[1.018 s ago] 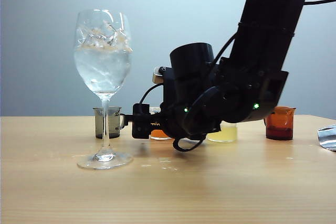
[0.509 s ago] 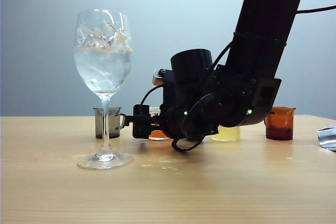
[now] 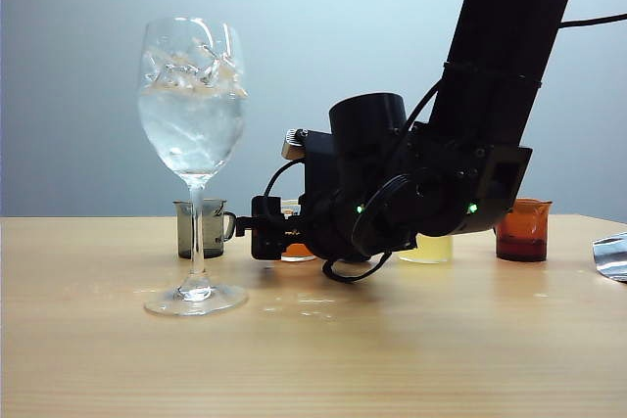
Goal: Pick up the second measuring cup from the left, pour the orange juice inside into the goblet, and finally put the measuring cup back in its original place.
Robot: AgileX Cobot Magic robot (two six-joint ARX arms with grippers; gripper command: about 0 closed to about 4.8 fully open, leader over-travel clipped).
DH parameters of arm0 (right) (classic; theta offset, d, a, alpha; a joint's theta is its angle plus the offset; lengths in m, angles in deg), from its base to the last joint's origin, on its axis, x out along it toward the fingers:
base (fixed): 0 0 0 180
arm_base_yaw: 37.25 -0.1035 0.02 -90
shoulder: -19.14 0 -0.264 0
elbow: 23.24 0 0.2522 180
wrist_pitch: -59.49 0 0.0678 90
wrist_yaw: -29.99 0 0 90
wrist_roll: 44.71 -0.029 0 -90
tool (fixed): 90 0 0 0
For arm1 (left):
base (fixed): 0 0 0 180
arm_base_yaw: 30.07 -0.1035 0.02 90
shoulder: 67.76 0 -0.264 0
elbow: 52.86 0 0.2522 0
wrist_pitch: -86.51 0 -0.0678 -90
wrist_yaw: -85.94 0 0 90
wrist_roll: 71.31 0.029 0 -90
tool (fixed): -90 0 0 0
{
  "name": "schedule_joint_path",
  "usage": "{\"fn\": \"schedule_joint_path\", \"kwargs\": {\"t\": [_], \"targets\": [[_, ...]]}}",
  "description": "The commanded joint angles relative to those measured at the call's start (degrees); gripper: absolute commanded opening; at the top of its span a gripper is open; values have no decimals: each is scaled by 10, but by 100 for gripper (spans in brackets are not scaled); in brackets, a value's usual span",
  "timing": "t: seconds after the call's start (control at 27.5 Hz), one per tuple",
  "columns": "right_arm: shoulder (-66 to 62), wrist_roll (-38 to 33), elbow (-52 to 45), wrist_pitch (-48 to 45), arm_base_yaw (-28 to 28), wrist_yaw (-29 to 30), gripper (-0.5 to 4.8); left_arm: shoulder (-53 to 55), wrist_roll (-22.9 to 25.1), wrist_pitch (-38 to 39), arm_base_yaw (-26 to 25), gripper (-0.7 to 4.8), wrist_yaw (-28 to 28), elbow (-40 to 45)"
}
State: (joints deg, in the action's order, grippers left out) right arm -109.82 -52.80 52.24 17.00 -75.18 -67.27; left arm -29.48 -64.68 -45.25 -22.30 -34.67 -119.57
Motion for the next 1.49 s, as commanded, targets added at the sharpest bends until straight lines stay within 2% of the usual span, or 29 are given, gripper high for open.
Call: {"fn": "schedule_joint_path", "kwargs": {"t": [0.04,0.29,0.36,0.44,0.87,0.98,1.05,1.09,1.27,1.31,1.49], "targets": [[-2,-4,-1,8,-1,15,274,-1,2,-9,0,-6,-1,-4],[-2,-4,-1,8,-1,15,279,-1,2,-9,0,-6,-2,-4],[-2,0,-1,8,-1,15,320,-1,2,-9,0,-6,-1,-4],[-2,12,-1,8,-1,22,329,-1,2,-9,0,-6,-2,-4],[-2,24,-1,8,-1,64,325,-1,0,-9,0,-6,-3,-4],[-2,24,-1,8,-1,64,252,-1,0,-9,0,-6,-3,-4],[-2,24,-1,8,-1,64,164,-1,0,-9,0,-6,-3,-4],[-2,24,-1,8,-1,64,137,-1,0,-9,0,-6,-3,-4],[-2,24,0,7,-1,63,130,-1,0,-9,0,-6,-3,-4],[-2,24,0,7,-1,64,102,-1,0,-9,0,-6,-3,-4],[1,24,0,7,-1,63,102,-1,0,-9,0,-6,-3,-4]]}}
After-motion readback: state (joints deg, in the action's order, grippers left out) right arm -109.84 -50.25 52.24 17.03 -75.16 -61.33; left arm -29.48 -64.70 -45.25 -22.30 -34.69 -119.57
